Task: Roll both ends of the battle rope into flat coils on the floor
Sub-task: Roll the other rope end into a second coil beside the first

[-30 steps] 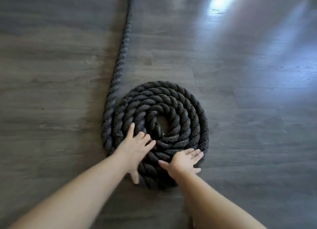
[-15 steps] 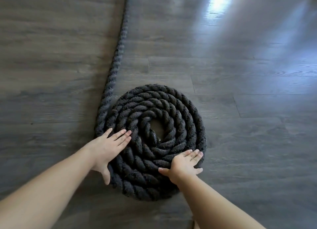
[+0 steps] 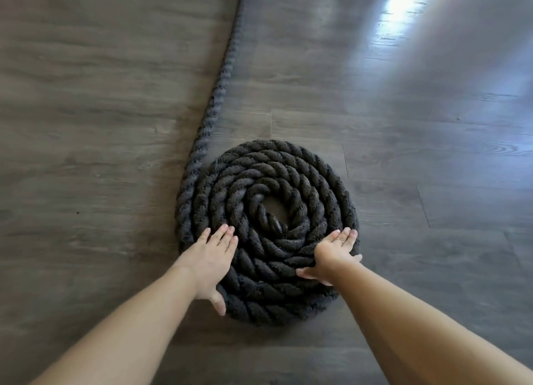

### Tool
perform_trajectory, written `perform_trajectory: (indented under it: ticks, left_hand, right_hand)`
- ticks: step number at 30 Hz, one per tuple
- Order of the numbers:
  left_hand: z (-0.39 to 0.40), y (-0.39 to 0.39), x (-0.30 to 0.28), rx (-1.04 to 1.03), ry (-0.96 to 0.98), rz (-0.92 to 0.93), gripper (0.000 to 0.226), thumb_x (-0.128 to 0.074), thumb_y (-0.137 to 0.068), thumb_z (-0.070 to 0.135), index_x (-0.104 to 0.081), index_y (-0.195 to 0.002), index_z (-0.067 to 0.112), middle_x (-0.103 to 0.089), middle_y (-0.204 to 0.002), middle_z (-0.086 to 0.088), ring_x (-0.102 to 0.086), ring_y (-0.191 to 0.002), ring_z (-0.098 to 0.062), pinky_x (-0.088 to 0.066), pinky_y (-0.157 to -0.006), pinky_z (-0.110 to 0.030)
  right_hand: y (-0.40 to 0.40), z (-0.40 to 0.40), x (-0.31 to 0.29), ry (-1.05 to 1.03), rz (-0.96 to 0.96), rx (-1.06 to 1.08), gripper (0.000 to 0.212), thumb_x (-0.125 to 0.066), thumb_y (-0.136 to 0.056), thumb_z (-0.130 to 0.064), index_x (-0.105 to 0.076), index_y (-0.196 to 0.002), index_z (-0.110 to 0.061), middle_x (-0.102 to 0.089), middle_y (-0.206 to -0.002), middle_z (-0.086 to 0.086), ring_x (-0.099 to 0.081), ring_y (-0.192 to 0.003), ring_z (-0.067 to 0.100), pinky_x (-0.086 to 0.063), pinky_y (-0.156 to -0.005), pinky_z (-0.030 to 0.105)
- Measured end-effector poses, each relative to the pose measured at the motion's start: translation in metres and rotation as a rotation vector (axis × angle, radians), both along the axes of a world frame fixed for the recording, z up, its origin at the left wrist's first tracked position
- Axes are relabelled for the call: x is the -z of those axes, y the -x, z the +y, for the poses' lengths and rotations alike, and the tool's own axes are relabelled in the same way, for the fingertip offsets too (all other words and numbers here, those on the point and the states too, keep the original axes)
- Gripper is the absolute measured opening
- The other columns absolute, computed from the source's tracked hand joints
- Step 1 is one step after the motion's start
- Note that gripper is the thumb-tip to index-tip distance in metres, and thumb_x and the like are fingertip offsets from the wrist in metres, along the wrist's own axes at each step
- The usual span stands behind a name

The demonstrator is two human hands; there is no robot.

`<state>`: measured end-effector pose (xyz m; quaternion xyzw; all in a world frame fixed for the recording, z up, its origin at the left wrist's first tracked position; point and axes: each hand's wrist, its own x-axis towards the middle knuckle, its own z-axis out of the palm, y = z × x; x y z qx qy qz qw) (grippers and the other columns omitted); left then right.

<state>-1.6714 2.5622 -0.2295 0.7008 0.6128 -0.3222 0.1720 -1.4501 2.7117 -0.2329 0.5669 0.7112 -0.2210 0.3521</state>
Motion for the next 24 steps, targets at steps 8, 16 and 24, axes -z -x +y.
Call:
perform_trajectory:
  ticks: [8,16,24]
  left_hand:
    - [0.026,-0.028,0.011,-0.189,-0.065,-0.006,0.147,-0.042,-0.067,0.096,0.022,-0.149,-0.008,0.022,-0.16,-0.03,0.023,-0.148,-0.044,-0.006,-0.12,-0.064]
    - [0.082,-0.061,0.013,-0.434,-0.042,-0.041,0.147,-0.044,-0.068,0.095,0.026,-0.147,-0.007,0.023,-0.159,-0.032,0.025,-0.147,-0.047,-0.004,-0.118,-0.066]
    - [0.134,-0.061,-0.019,-0.362,0.171,-0.022,0.138,-0.059,-0.077,0.081,0.011,-0.153,-0.009,0.007,-0.159,-0.039,0.006,-0.149,-0.053,-0.008,-0.122,-0.06]
  right_hand:
    - [0.01,0.082,0.006,-0.03,-0.061,-0.276,0.144,-0.066,-0.072,-0.076,0.022,-0.146,0.011,0.027,-0.155,0.033,0.024,-0.144,0.047,-0.017,-0.115,0.066]
    - [0.033,0.176,0.001,-0.028,-0.112,-0.501,0.142,-0.066,-0.074,-0.074,0.02,-0.145,0.013,0.026,-0.153,0.035,0.023,-0.143,0.05,-0.019,-0.115,0.066]
    - [0.044,0.211,-0.003,-0.02,-0.123,-0.596,0.142,-0.061,-0.073,-0.079,0.019,-0.146,0.012,0.025,-0.153,0.036,0.024,-0.143,0.051,-0.016,-0.116,0.065]
